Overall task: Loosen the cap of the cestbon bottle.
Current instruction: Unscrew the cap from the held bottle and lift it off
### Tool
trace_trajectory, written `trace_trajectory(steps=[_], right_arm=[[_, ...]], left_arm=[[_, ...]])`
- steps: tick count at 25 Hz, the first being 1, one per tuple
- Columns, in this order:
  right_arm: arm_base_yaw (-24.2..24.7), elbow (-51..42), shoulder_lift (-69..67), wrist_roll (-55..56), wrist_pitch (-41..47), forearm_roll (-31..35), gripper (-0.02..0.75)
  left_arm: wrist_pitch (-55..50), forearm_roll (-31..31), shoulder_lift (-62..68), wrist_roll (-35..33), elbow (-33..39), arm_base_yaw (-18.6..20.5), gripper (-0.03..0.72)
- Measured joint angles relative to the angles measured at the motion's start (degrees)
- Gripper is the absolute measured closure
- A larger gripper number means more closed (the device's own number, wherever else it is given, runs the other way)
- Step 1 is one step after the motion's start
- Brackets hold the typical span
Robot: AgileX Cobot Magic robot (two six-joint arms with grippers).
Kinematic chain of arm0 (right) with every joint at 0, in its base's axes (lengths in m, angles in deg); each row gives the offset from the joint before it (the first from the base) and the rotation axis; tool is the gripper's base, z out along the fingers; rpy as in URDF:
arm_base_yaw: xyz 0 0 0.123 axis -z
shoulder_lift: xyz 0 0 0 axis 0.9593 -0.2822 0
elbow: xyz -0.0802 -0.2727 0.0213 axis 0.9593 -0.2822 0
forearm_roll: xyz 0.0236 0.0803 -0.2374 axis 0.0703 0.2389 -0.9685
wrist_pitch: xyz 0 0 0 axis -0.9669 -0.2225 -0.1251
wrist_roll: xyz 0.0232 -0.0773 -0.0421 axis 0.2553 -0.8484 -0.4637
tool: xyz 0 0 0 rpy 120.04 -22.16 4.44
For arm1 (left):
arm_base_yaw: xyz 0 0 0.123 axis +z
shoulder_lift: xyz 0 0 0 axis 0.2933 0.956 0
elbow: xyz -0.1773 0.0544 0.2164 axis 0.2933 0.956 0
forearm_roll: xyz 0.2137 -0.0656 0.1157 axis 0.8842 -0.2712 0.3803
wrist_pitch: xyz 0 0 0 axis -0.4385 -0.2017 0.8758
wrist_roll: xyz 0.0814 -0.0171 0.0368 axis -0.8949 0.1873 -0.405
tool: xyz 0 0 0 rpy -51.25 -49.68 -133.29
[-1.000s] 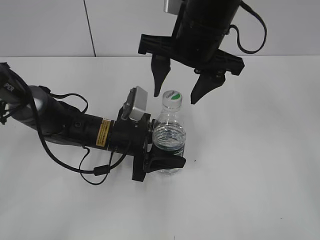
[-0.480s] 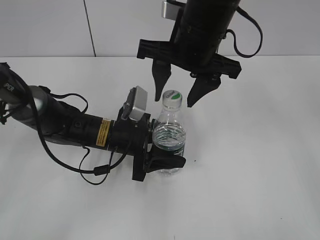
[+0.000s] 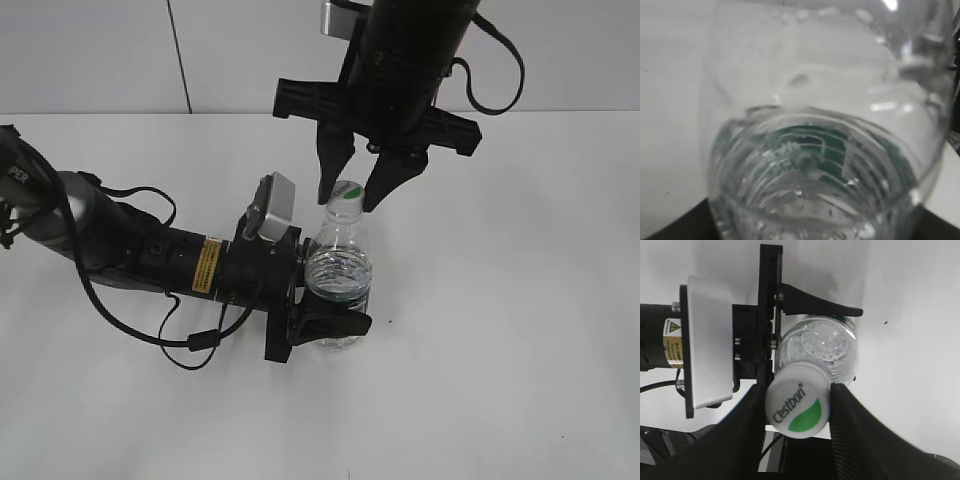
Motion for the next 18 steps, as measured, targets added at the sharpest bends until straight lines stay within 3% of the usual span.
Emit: trace_trajectory(steps=[5,18], right_arm=[[0.0,0.0,0.0,-5.26,0.0,0.0,0.435],[0.0,0.34,0.0,-48.98,-0.05,0.0,0.435]], left_arm=[[0.0,0.0,0.0,0.0,0.0,0.0,0.284],[0.0,0.16,0.0,-0.05,0.0,0.0,0.284]])
